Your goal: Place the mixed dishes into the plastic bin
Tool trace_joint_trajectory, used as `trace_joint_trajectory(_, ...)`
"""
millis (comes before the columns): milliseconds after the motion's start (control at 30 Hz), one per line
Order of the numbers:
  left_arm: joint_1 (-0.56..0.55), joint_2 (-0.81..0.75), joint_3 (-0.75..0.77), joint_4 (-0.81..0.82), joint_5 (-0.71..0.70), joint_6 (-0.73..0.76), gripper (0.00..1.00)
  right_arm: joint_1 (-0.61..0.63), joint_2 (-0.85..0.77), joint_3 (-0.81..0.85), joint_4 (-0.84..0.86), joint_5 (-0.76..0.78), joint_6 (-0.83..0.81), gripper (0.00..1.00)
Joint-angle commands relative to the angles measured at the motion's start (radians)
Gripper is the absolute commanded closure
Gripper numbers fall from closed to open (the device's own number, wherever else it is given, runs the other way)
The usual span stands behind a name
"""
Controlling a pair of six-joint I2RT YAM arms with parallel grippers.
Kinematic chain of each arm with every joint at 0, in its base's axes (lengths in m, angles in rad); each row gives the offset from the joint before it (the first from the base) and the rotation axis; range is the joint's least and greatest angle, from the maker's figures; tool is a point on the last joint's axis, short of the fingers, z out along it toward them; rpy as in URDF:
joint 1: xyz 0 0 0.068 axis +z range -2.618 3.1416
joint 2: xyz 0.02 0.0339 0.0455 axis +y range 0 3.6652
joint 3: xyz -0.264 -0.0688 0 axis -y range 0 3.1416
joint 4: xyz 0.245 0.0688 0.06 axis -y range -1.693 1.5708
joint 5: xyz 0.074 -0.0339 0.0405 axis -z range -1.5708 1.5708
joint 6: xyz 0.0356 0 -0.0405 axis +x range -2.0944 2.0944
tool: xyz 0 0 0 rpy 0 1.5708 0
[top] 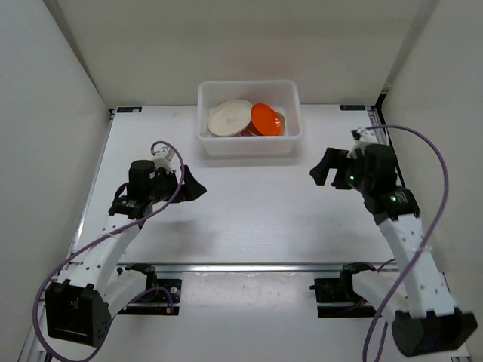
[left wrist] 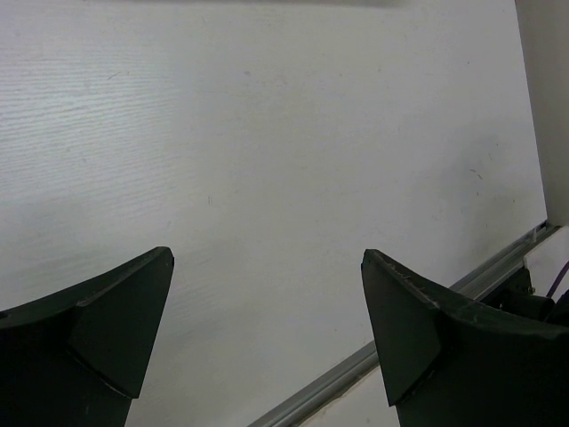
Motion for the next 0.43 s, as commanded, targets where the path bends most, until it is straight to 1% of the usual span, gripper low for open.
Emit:
trace_joint_trajectory(0,-0.018,-0.025,-0.018,-0.006,-0.015,-0.008,0.01,-0.123,-0.137,-0.02,0.192,-0.172,0.012,0.0)
trace_joint_trajectory(33,-0.021,-0.029,-0.019,-0.001,-0.012,-0.021,0.01,-0.189,-0.149,-0.025,0.195,-0.204,0.014,0.01)
trace_joint_trajectory(100,-0.046,-0.037,-0.021,0.007,-0.027,-0.028,0.02,-0.31,-0.156,-0.036,0.194,-0.323,0.01,0.0)
trace_joint_trajectory(167,-0.052,-0.038,-0.027,0.013,-0.04,-0.031,0.01,-0.357,-0.149,-0.049,0.195,-0.387,0.014,0.01)
trace_joint_trajectory(233,-0.053,-0.031,-0.024,0.022,-0.037,-0.051,0.01,-0.352,-0.159,-0.065,0.189,-0.373,0.014,0.01)
trace_joint_trajectory(333,-0.066,-0.014,-0.025,0.046,-0.037,-0.071,0.02,-0.282,-0.12,-0.048,0.125,-0.251,-0.008,0.01)
trace_joint_trajectory(400,-0.084,0.001,-0.021,0.048,-0.058,-0.062,0.01,-0.231,-0.103,-0.051,0.111,-0.214,-0.02,0.01)
